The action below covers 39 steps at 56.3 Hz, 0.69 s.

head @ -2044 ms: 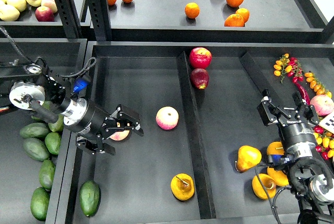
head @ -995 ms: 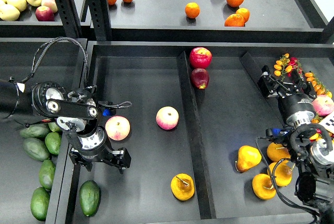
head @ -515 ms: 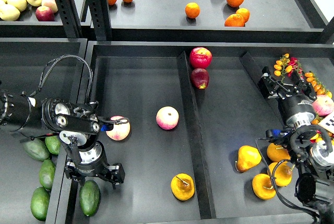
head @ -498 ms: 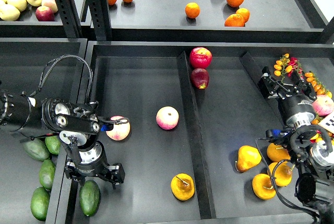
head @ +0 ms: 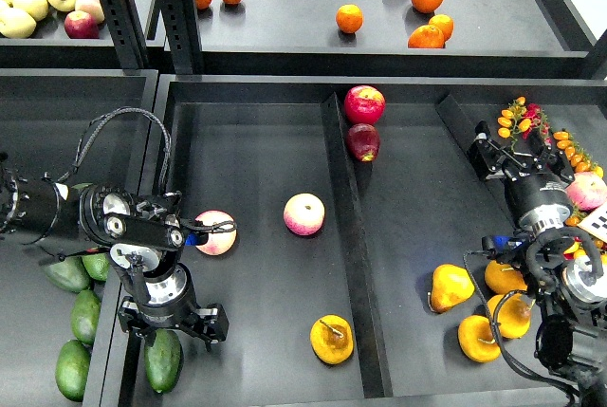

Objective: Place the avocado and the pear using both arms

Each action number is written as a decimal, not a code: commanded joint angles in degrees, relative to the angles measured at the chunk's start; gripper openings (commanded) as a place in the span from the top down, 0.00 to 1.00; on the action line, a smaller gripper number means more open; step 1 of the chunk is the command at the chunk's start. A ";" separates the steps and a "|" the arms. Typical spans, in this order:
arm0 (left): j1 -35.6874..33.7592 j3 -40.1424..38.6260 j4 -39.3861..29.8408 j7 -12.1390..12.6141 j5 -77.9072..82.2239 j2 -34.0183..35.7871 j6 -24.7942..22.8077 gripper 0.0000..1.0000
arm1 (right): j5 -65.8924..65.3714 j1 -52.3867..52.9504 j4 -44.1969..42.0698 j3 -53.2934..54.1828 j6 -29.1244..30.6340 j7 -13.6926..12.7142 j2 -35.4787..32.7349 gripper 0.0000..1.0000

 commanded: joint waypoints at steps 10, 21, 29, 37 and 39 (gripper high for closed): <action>0.59 -0.01 3.26 0.00 0.00 -0.33 0.00 0.01 | 0.01 0.09 0.24 0.00 0.00 0.00 0.00 0.00; 1.73 -0.01 6.42 0.00 0.09 -1.04 0.00 0.01 | 0.01 0.00 0.32 -0.09 0.00 0.00 0.17 0.00; 2.43 -0.01 7.74 0.00 0.09 -1.83 0.00 0.01 | 0.01 0.09 0.41 -0.09 0.00 0.00 0.70 0.00; 2.88 -0.01 8.00 0.00 0.17 -2.27 0.00 0.01 | 0.01 0.00 0.32 0.00 0.17 0.00 0.79 0.00; 2.96 -0.01 8.18 0.00 0.17 -2.44 0.00 0.01 | 0.01 0.00 0.41 0.00 0.17 0.00 0.79 0.00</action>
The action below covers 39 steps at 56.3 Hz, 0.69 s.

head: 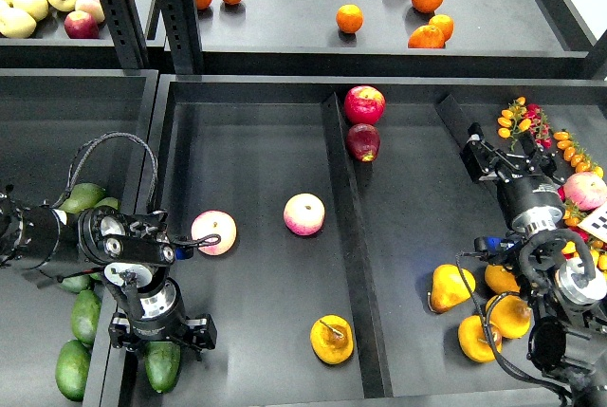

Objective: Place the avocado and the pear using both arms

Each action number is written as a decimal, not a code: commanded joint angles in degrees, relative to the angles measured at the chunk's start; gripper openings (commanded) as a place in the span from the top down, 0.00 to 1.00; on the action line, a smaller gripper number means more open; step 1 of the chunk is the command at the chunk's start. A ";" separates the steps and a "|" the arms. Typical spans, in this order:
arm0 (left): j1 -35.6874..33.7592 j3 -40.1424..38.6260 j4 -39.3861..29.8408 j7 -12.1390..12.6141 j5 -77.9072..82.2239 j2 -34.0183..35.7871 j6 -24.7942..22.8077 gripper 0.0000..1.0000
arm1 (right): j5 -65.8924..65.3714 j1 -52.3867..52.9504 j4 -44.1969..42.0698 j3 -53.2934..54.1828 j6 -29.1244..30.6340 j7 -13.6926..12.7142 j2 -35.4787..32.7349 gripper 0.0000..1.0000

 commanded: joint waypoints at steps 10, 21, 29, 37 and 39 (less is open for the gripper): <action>1.06 -0.27 1.96 -0.01 -0.02 -0.62 0.00 0.01 | 0.00 -0.34 0.18 0.01 0.11 0.06 0.15 0.00; 1.23 -0.36 3.45 -0.01 0.24 -1.41 0.00 0.01 | 0.00 -0.43 0.36 0.10 0.11 0.06 0.15 0.00; 2.29 -0.53 4.42 -0.01 0.33 -1.41 0.00 0.01 | 0.00 -0.52 0.71 0.10 0.19 0.06 0.15 0.00; 2.73 -0.53 4.51 -0.01 0.33 -1.41 0.00 0.03 | 0.00 -0.87 0.71 0.10 0.19 0.06 0.15 0.00; 2.73 -0.53 4.51 -0.01 0.33 -1.41 0.00 0.03 | 0.00 -0.87 0.71 0.10 0.19 0.06 0.15 0.00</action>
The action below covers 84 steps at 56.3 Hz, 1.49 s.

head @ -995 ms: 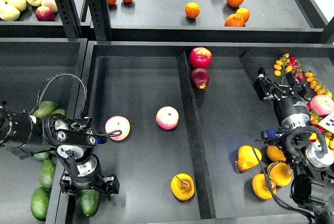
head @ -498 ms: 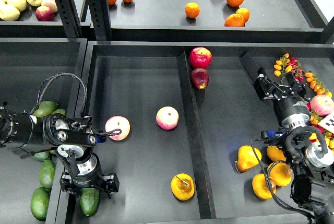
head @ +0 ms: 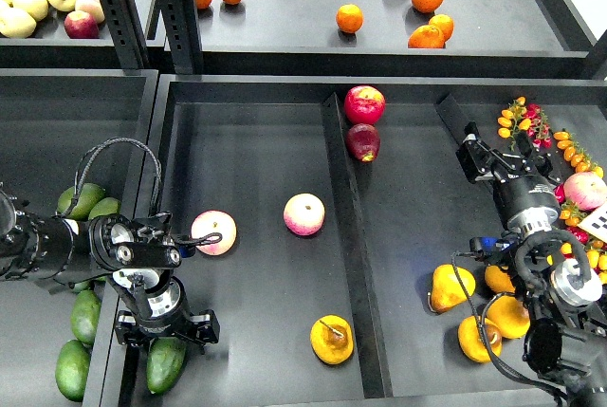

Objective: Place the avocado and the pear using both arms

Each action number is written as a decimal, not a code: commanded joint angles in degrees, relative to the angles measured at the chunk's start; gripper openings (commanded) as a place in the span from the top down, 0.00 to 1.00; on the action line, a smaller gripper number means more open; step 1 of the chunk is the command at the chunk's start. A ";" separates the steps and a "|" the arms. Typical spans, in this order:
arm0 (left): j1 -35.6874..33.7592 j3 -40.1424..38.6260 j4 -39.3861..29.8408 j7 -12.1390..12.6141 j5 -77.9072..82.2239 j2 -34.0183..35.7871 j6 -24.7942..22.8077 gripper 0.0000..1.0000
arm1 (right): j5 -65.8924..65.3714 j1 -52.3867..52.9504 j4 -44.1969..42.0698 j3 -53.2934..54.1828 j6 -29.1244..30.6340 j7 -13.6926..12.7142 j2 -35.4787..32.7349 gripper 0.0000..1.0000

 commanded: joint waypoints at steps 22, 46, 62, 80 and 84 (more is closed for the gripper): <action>1.16 -0.20 0.16 0.00 -0.26 0.09 0.00 0.21 | 0.00 -0.17 0.00 -0.01 0.08 0.00 0.35 0.00; 2.04 -0.99 0.43 0.00 -0.43 0.53 0.00 0.46 | 0.00 -0.17 0.00 -0.01 0.08 0.00 1.05 0.00; 1.86 -2.65 0.43 0.00 -0.61 0.53 0.00 0.61 | 0.00 -0.26 -0.09 -0.01 0.08 -0.09 1.05 0.00; 1.60 -3.36 0.78 0.00 -1.58 0.53 0.00 0.72 | 0.00 -0.26 -0.09 -0.01 0.08 0.00 1.14 0.00; 1.60 -3.45 0.78 0.00 -1.58 0.53 0.00 0.74 | 0.00 -0.35 -0.09 -0.10 0.08 0.00 1.23 0.00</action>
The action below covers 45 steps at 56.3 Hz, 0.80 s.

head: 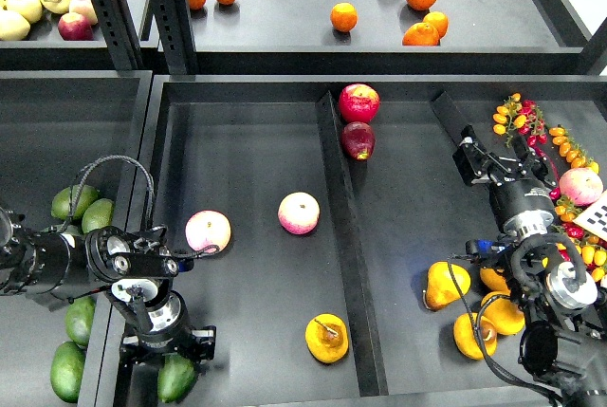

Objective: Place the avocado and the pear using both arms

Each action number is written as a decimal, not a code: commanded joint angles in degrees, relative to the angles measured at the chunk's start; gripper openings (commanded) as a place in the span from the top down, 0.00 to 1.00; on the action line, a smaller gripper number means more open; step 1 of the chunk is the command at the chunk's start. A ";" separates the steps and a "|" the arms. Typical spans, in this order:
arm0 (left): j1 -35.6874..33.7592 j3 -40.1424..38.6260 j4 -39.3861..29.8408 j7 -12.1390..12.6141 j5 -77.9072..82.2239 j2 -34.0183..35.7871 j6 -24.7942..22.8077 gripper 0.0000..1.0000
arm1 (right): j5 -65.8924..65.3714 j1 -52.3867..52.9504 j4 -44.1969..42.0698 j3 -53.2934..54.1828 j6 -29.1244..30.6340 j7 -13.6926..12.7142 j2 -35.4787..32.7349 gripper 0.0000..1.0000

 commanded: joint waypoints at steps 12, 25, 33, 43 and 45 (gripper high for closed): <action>-0.87 -2.44 0.14 -0.13 -0.10 0.18 0.01 0.76 | -0.09 -0.25 -0.09 -0.16 -0.02 0.00 0.55 0.00; -4.29 -5.34 1.90 -0.13 -0.54 0.09 0.01 0.76 | -0.09 -0.25 -0.18 -0.42 -0.02 0.00 0.55 0.00; -7.54 -6.66 1.99 -0.13 -0.72 0.27 0.01 0.76 | -0.18 -0.34 -0.18 -0.60 -0.02 0.00 0.55 0.00; -11.59 -8.59 1.99 -0.13 -0.63 2.99 0.01 0.76 | -0.18 -0.34 -0.27 -0.78 -0.02 0.00 0.55 0.00; -12.55 -9.21 1.99 -0.13 -0.72 4.48 0.01 0.76 | -0.26 -0.34 -0.27 -0.86 -0.02 0.00 0.55 0.00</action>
